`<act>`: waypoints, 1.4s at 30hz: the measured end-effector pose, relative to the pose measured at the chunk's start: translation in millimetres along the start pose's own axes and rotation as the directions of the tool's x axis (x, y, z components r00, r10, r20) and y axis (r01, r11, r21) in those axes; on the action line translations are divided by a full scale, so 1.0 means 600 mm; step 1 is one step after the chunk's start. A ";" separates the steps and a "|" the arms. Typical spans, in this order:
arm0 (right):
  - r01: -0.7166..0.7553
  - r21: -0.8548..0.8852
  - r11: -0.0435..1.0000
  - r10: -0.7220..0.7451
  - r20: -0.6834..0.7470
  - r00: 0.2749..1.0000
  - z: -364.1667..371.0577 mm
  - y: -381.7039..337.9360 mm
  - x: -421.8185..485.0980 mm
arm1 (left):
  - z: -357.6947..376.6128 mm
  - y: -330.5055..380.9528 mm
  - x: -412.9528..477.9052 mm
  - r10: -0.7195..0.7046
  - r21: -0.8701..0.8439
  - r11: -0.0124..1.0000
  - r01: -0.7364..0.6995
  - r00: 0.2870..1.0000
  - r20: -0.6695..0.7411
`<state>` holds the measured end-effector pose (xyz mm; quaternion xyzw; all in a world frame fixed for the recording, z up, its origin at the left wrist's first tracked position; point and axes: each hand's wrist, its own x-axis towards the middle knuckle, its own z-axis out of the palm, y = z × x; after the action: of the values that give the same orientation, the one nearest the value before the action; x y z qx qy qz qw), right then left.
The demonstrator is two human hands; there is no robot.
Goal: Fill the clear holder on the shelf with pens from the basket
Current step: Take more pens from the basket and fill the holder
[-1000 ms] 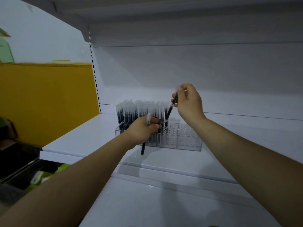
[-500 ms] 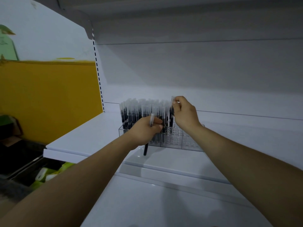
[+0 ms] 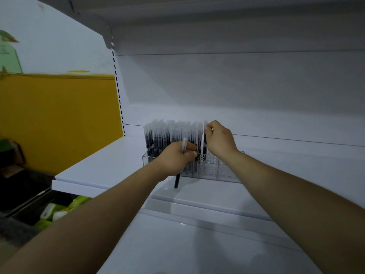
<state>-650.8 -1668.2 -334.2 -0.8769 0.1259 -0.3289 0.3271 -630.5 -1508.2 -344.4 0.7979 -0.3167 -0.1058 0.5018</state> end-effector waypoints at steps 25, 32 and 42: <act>0.235 0.244 0.941 -0.272 0.130 0.953 -0.040 -0.061 -0.057 | 0.002 0.026 -0.012 0.037 0.069 0.997 -0.041 0.998 0.058; 0.177 0.240 0.955 -0.220 0.168 0.961 -0.051 -0.060 -0.069 | 0.015 0.035 -0.023 0.066 0.086 0.994 -0.073 0.995 0.081; 0.091 0.344 0.934 -0.048 -0.130 0.990 -0.089 -0.046 -0.024 | 0.015 -0.060 -0.063 -0.019 0.489 0.872 0.016 1.000 0.002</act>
<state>-697.0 -1667.5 -292.8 -0.7876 0.0537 -0.4091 0.4576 -649.8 -1481.3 -385.3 0.9012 -0.3276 -0.0295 0.2821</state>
